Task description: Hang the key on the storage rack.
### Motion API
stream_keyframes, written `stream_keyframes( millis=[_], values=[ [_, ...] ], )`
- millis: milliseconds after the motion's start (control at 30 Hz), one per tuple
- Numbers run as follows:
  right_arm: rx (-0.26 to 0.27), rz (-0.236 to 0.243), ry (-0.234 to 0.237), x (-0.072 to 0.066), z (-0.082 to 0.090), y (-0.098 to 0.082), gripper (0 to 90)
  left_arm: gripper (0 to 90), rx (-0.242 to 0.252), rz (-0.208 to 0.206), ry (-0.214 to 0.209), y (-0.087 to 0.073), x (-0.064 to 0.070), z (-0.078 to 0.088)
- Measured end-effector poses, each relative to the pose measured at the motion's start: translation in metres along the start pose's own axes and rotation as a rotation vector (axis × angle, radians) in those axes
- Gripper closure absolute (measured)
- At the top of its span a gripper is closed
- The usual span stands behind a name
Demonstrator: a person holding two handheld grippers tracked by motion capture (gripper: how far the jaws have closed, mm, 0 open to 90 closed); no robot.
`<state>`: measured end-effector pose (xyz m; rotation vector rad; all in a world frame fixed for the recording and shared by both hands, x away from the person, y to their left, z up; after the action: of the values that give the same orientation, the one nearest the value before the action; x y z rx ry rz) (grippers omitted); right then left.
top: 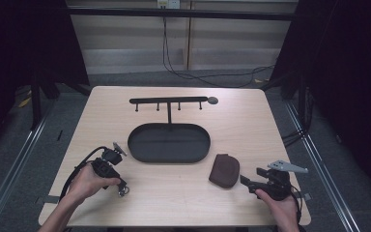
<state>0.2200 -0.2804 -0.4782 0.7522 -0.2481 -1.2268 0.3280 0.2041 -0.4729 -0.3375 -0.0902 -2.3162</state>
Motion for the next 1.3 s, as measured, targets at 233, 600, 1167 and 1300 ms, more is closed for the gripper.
stream_keyframes(
  millis=[233,600,1167,1300],
  values=[
    [0.000,0.001,-0.001,0.000,-0.001,0.000,21.9,82.6,0.007,-0.031,0.002,0.001,0.005,0.004],
    [-0.003,-0.005,-0.005,0.000,-0.001,0.000,21.8,85.3,-0.017,-0.069,0.022,0.004,0.011,0.007],
    [-0.004,-0.008,-0.006,0.001,-0.001,0.000,21.8,85.4,0.008,-0.094,0.059,0.003,0.018,0.034],
    [-0.003,-0.008,-0.005,0.001,-0.001,0.000,21.8,85.4,0.016,-0.099,0.068,0.003,0.019,0.040]
  ],
)
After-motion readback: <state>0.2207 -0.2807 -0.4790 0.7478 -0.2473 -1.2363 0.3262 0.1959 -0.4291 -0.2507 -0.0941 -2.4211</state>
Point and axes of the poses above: each handheld gripper's, and its own axes: z roughly backward along the jaws, y roughly out of its top, x roughly to its right, the point moved 1 cm from there along -z, roughly forward along the jaws, and after that the axes turned 11 degrees about -x, right-handed, at the moved point
